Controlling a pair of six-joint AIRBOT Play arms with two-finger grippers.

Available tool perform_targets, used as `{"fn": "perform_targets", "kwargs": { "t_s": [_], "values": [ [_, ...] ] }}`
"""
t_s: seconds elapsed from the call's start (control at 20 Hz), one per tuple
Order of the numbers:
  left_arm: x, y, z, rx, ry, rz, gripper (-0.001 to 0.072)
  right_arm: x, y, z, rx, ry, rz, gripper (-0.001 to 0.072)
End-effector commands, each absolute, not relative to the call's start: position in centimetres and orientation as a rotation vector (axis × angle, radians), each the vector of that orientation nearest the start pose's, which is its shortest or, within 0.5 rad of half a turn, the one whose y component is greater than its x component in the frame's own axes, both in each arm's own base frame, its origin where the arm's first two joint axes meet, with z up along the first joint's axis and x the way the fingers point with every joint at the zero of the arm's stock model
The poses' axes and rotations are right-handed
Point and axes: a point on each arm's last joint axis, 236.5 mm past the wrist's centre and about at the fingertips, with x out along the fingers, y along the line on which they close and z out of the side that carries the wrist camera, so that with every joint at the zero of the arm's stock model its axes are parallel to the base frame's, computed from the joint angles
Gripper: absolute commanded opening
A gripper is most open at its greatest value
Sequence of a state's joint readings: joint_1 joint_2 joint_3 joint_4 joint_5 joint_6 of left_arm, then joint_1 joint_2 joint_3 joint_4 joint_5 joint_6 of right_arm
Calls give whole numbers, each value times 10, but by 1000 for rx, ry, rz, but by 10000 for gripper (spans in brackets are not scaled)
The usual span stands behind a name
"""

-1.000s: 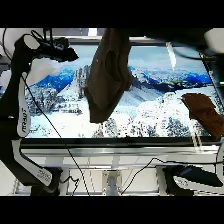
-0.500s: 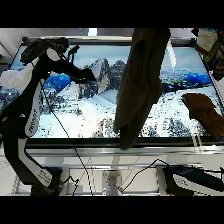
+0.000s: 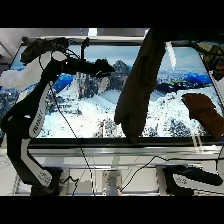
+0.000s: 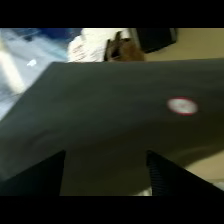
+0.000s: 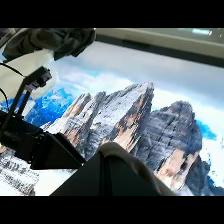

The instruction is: Fold the shirts.

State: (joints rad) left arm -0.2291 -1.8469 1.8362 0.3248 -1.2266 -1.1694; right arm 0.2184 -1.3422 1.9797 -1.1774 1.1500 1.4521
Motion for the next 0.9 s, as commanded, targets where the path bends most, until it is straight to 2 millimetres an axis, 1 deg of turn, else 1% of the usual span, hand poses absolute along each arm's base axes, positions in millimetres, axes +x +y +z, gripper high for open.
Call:
{"fn": "perform_targets", "kwargs": {
  "t_s": [0.0,0.05,0.1,0.15,0.2,0.25,0.3,0.4,0.5,0.6,0.65,0.7,0.75,0.8,0.85],
  "values": [
    [470,-338,165,-715,888,-1208,589,457,218,305,188,589,655,24],
    [471,-337,163,-691,883,-1205,589,460,231,305,209,573,698,24],
    [472,-335,164,-679,875,-1203,588,463,249,310,227,537,749,23],
    [477,-330,164,-664,865,-1186,584,463,265,315,246,508,785,23],
    [488,-321,163,-649,844,-1148,569,461,281,316,265,496,812,22],
    [503,-306,162,-639,824,-1089,544,458,296,315,270,491,835,22],
    [520,-286,162,-645,809,-1019,535,455,310,313,278,492,855,22],
    [545,-244,165,-672,790,-906,535,444,343,317,342,490,927,21],
    [557,-204,172,-703,775,-849,534,432,374,330,442,465,1007,20],
    [559,-174,177,-718,779,-827,528,413,402,349,457,411,1092,20],
    [557,-165,176,-725,791,-824,528,401,412,363,444,377,1131,20],
    [553,-159,175,-723,806,-830,524,391,417,377,425,332,1155,20],
    [549,-158,173,-720,822,-841,479,384,416,394,410,284,1172,20],
    [546,-158,173,-718,834,-850,478,382,411,409,403,243,1175,20],
    [543,-160,172,-715,843,-859,478,383,399,424,399,203,1163,20]
  ]
}}
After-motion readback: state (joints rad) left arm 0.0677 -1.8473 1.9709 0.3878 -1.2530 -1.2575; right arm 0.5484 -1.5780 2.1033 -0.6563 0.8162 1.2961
